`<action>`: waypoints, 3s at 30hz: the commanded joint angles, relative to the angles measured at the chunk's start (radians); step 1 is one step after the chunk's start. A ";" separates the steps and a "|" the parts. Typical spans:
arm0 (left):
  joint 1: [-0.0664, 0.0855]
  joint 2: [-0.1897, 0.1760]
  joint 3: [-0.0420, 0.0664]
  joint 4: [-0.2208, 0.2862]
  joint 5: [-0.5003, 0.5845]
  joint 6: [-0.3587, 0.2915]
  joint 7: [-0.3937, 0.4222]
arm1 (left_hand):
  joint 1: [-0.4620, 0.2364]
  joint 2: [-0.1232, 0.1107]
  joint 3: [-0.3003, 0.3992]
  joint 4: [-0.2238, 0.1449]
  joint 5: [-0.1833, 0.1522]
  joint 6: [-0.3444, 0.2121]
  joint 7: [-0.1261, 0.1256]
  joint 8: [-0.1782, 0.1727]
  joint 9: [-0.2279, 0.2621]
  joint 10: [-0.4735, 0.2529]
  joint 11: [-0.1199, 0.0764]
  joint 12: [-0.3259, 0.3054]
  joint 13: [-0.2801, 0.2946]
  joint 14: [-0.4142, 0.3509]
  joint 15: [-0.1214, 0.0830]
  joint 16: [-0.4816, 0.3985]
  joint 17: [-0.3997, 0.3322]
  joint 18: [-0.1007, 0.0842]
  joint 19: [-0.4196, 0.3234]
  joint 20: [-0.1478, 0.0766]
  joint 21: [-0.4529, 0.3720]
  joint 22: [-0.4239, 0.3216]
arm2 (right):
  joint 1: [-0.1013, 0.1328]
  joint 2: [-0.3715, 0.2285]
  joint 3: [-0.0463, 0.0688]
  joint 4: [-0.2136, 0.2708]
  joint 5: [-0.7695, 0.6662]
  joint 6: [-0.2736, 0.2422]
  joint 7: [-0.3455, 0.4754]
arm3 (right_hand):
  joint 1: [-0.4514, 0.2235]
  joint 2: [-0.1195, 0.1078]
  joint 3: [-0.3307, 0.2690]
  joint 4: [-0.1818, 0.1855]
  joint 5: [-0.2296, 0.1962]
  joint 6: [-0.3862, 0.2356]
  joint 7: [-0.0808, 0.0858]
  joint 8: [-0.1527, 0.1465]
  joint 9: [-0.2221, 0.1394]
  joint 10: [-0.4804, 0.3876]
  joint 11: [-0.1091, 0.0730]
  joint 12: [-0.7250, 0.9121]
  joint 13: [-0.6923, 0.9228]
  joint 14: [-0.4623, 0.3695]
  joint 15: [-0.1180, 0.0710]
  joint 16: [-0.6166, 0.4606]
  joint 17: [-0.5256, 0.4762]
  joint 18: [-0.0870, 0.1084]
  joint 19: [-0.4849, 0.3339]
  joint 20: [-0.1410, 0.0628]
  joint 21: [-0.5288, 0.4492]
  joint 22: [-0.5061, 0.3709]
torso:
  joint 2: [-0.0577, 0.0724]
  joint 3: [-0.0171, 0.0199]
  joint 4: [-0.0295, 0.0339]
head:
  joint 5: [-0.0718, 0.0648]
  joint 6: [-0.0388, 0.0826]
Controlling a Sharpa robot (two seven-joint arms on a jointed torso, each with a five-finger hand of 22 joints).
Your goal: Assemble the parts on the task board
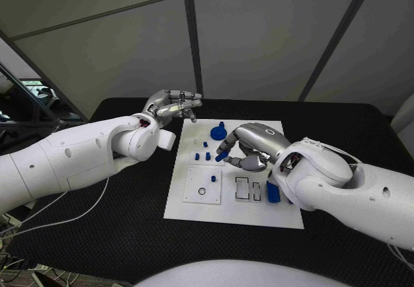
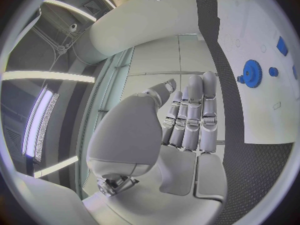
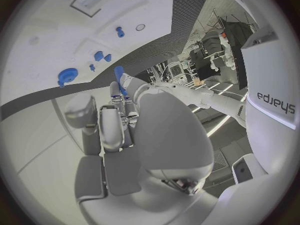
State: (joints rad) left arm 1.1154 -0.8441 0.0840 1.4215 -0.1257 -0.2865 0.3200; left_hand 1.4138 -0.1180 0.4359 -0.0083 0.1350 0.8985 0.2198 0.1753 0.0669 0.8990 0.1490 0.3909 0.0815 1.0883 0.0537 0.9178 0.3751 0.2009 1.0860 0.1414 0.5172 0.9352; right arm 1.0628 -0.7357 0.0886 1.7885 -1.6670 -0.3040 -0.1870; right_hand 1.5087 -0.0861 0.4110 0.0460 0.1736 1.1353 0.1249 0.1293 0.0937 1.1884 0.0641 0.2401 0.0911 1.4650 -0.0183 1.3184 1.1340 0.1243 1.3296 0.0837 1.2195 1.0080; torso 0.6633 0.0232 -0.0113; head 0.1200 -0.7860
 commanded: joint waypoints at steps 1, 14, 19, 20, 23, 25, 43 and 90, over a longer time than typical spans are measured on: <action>0.002 0.003 0.001 0.000 0.001 0.013 0.007 | 0.000 0.006 -0.003 -0.003 -0.001 -0.002 0.000 -0.001 0.001 -0.006 -0.001 0.005 -0.001 -0.006 0.001 -0.006 -0.001 -0.019 -0.006 0.002 -0.007 -0.002 | -0.004 0.027 -0.009 -0.013 0.034 -0.002 0.040 | -0.002 0.005 0.006 -0.001 0.006 0.000 0.008 0.005 0.004 0.009 -0.005 -0.008 0.001 0.032 -0.006 0.001 0.000 -0.015 0.005 -0.003 0.006 0.001 | 0.002 -0.0006 0.0023 | 0.007 -0.005; 0.002 0.010 0.001 0.000 0.001 0.016 0.007 | 0.000 0.007 -0.003 -0.004 -0.001 -0.002 0.000 0.000 0.001 -0.007 -0.001 0.006 -0.001 -0.007 0.002 -0.006 -0.001 -0.019 -0.006 0.002 -0.007 -0.002 | -0.033 0.110 -0.063 -0.076 0.038 0.055 0.072 | -0.011 0.002 0.006 -0.001 0.012 -0.002 0.009 0.004 0.004 0.008 -0.004 -0.013 0.002 0.032 -0.005 0.003 0.001 -0.015 0.005 -0.003 0.006 0.001 | 0.001 0.0007 -0.0010 | 0.023 -0.021; 0.002 0.012 0.001 0.000 0.001 0.016 0.006 | 0.000 0.007 -0.003 -0.004 -0.001 -0.002 0.000 0.000 0.001 -0.007 -0.001 0.006 -0.001 -0.007 0.002 -0.006 -0.001 -0.019 -0.006 0.002 -0.007 -0.002 | -0.038 0.124 -0.067 -0.095 0.033 0.085 0.067 | -0.012 0.002 0.006 -0.001 0.013 -0.002 0.009 0.003 0.004 0.008 -0.004 -0.014 0.002 0.032 -0.004 0.003 0.002 -0.015 0.004 -0.003 0.006 0.000 | 0.000 0.0011 -0.0010 | 0.025 -0.023; 0.002 0.012 0.001 -0.001 0.001 0.016 0.006 | 0.000 0.007 -0.003 -0.004 -0.001 -0.002 0.000 0.000 0.001 -0.007 -0.001 0.006 -0.001 -0.007 0.002 -0.006 -0.001 -0.019 -0.006 0.002 -0.007 -0.002 | -0.039 0.125 -0.067 -0.098 0.033 0.086 0.066 | -0.013 0.002 0.006 -0.001 0.013 -0.003 0.009 0.003 0.004 0.007 -0.003 -0.014 0.002 0.032 -0.004 0.003 0.002 -0.014 0.004 -0.003 0.006 0.000 | 0.000 0.0011 -0.0010 | 0.025 -0.023; 0.002 0.013 0.001 -0.001 0.001 0.017 0.006 | 0.000 0.007 -0.003 -0.004 -0.001 -0.002 0.000 0.000 0.001 -0.007 -0.001 0.006 -0.001 -0.007 0.002 -0.006 -0.001 -0.019 -0.006 0.002 -0.007 -0.002 | -0.041 0.130 -0.068 -0.105 0.025 0.085 0.061 | -0.015 0.002 0.006 -0.001 0.014 -0.004 0.010 0.002 0.004 0.006 -0.003 -0.016 0.002 0.032 -0.004 0.004 0.003 -0.014 0.004 -0.002 0.006 0.000 | 0.000 0.0015 -0.0015 | 0.028 -0.026; 0.002 0.013 0.001 -0.001 0.001 0.017 0.006 | 0.000 0.007 -0.003 -0.004 -0.001 -0.002 0.000 0.000 0.001 -0.007 -0.001 0.006 -0.001 -0.007 0.002 -0.006 -0.001 -0.019 -0.006 0.002 -0.007 -0.002 | -0.043 0.132 -0.069 -0.108 0.021 0.086 0.059 | -0.015 0.002 0.006 -0.001 0.014 -0.004 0.010 0.002 0.004 0.006 -0.003 -0.016 0.002 0.032 -0.004 0.004 0.003 -0.014 0.004 -0.002 0.006 0.000 | 0.001 0.0018 -0.0021 | 0.029 -0.028; 0.002 0.016 0.001 -0.002 0.001 0.018 0.005 | 0.000 0.007 -0.003 -0.004 -0.001 -0.002 0.000 0.000 0.001 -0.007 -0.001 0.006 -0.001 -0.007 0.002 -0.006 -0.001 -0.019 -0.006 0.002 -0.007 -0.002 | -0.047 0.152 -0.073 -0.122 -0.001 0.135 0.044 | -0.015 0.001 0.007 -0.002 0.015 -0.005 0.010 0.002 0.004 0.006 -0.003 -0.017 0.002 0.032 -0.004 0.003 0.002 -0.014 0.003 -0.002 0.006 -0.001 | 0.000 -0.0001 -0.0013 | 0.039 -0.034; 0.003 0.027 0.001 -0.007 0.001 0.016 0.004 | -0.001 0.008 -0.005 -0.004 -0.001 -0.003 0.001 0.001 0.001 -0.009 0.000 0.009 -0.001 -0.008 0.002 -0.005 -0.003 -0.019 -0.007 0.003 -0.007 -0.002 | -0.048 0.188 -0.109 -0.146 -0.103 0.137 0.021 | -0.094 -0.055 -0.002 0.013 0.014 -0.145 0.045 -0.068 -0.025 -0.148 0.046 -0.108 -0.026 -0.008 0.037 -0.061 -0.098 0.005 -0.064 0.031 -0.071 -0.108 | -0.001 -0.0004 -0.0015 | 0.042 -0.036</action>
State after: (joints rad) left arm 1.1157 -0.8171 0.0841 1.4128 -0.1257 -0.2793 0.3194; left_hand 1.4136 -0.1181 0.4331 -0.0111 0.1350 0.8986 0.2197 0.1753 0.0669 0.8991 0.1489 0.3969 0.0815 1.0883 0.0537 0.9178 0.3740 0.2009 1.0860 0.1414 0.5133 0.9349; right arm 1.0139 -0.5489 -0.0208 1.6425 -1.7584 -0.1601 -0.1651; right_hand 1.4124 -0.1302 0.4107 0.0559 0.1858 0.9972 0.1700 0.0646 0.0703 1.0476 0.1084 0.1351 0.0650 1.4587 0.0172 1.2605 1.0412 0.1244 1.2709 0.1154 1.1531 0.9066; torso 0.6625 0.0232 -0.0124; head 0.1633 -0.8219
